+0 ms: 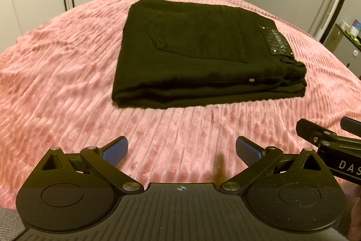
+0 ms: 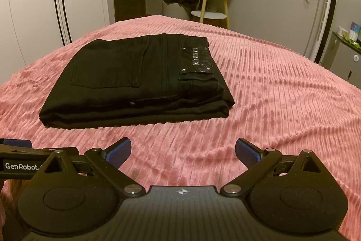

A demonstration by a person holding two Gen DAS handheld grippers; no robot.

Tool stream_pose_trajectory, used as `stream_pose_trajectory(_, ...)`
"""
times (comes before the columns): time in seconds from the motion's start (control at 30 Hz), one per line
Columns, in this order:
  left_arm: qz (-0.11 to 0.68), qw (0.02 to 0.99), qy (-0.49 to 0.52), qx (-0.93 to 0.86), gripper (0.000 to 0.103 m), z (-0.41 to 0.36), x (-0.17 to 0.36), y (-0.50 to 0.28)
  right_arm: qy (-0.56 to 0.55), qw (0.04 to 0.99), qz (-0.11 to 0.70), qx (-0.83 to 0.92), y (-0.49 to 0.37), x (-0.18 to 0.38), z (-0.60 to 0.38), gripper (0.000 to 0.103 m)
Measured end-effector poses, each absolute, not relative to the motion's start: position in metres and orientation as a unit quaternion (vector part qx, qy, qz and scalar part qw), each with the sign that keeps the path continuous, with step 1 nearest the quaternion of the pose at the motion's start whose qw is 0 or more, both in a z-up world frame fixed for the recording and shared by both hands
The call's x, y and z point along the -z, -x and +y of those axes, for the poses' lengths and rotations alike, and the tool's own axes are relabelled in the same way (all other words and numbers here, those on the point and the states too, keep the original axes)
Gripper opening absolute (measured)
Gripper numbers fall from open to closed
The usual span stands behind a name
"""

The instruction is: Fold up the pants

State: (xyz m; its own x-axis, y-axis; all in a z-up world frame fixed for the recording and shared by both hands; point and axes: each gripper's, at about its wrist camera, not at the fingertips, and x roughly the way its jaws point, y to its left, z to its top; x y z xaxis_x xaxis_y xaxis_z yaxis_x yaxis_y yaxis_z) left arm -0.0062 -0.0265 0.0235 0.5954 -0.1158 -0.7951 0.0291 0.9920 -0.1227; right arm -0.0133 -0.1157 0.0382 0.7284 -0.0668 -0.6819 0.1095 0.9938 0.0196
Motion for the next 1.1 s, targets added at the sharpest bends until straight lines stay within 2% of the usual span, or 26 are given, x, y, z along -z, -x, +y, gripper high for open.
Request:
stream_pose_trajectory(0.87, 0.454, 0.889, 0.051, 0.04, 0.103, -0.0251, -0.0229, 0.0046, -0.03, 0.929, 0.365, 0.047, 0.0138, -0.0392, -0.1151, 0.099)
stream_pose_trajectory(1.1, 0.434, 0.898, 0.039, 0.052, 0.103, -0.0267, -0.0257, 0.0092, -0.03, 0.929, 0.365, 0.047, 0.0138, -0.0393, -0.1151, 0.099)
